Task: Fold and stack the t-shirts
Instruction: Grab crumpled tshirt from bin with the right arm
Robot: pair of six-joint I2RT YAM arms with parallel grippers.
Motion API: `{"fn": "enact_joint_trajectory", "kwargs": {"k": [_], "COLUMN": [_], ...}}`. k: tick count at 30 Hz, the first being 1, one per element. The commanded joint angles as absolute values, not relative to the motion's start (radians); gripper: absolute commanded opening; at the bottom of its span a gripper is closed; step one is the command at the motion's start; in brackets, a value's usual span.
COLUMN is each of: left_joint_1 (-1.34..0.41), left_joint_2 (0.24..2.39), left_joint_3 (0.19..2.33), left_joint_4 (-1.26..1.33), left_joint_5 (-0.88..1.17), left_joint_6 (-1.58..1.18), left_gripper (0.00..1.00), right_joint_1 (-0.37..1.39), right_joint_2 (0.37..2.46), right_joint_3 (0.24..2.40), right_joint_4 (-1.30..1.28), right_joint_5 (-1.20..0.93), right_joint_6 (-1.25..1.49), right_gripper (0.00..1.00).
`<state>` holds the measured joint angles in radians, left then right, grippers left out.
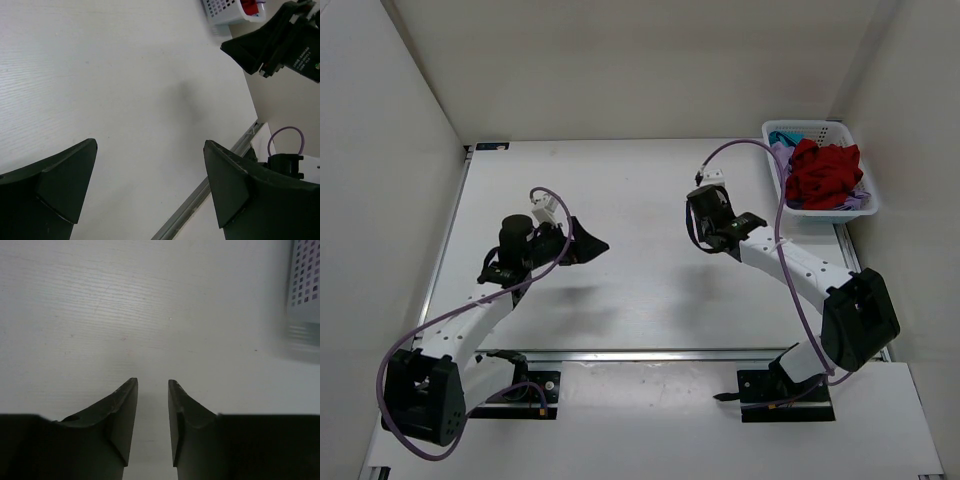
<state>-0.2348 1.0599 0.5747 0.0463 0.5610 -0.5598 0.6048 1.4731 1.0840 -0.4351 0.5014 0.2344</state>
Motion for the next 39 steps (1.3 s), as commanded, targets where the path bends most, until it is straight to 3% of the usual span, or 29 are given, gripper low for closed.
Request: {"fn": "enact_joint_trajectory", "kwargs": {"k": [1,3,4,5,6,7,12,15,18,19,21,24,31,39], "left_joint_1": [-0.276,-0.282,-0.281,-0.288,-0.313,-0.33,-0.403,-0.405,-0.42,-0.44,-0.462,-0.483,-0.5,-0.476], "left_joint_2": [1.032,1.031,1.032,1.046,1.054,1.071,1.071,1.057,1.048,1.049,1.052,1.058,1.094,1.103], "left_joint_3": [0.542,0.514,0.5,0.494,0.488,0.497,0.496,0.465,0.427,0.423,0.411,0.377,0.387,0.379], "left_joint_4": [0.143,0.202,0.24,0.245,0.245,0.229,0.236,0.268,0.29,0.29,0.294,0.314,0.337,0.356], "left_joint_5": [0.572,0.587,0.594,0.591,0.556,0.529,0.442,0.436,0.414,0.39,0.377,0.365,0.383,0.406], "left_joint_6": [-0.571,-0.606,-0.627,-0.638,-0.635,-0.631,-0.606,-0.603,-0.597,-0.588,-0.571,-0.571,-0.575,-0.592], "left_gripper": [0.98,0.99,0.78,0.64,0.4,0.27,0.11,0.14,0.38,0.41,0.46,0.47,0.5,0.51], "right_joint_1": [0.621,0.64,0.637,0.617,0.589,0.547,0.326,0.152,0.01,-0.044,-0.09,-0.132,-0.141,-0.158], "right_joint_2": [1.467,1.439,1.425,1.422,1.419,1.398,1.445,1.522,1.609,1.626,1.672,1.773,1.891,1.913], "right_joint_3": [1.123,1.083,1.078,1.075,1.078,1.072,1.189,1.345,1.443,1.475,1.518,1.618,1.663,1.637], "right_joint_4": [-0.428,-0.371,-0.359,-0.354,-0.35,-0.324,-0.336,-0.423,-0.431,-0.436,-0.446,-0.501,-0.479,-0.437], "right_joint_5": [0.532,0.499,0.492,0.461,0.439,0.414,0.379,0.338,0.253,0.235,0.239,0.271,0.187,0.195], "right_joint_6": [0.216,0.166,0.163,0.163,0.182,0.195,0.252,0.285,0.304,0.31,0.304,0.259,0.224,0.238], "right_gripper": [0.27,0.18,0.13,0.1,0.02,0.0,0.0,0.04,0.24,0.28,0.43,0.5,0.55,0.48]}}
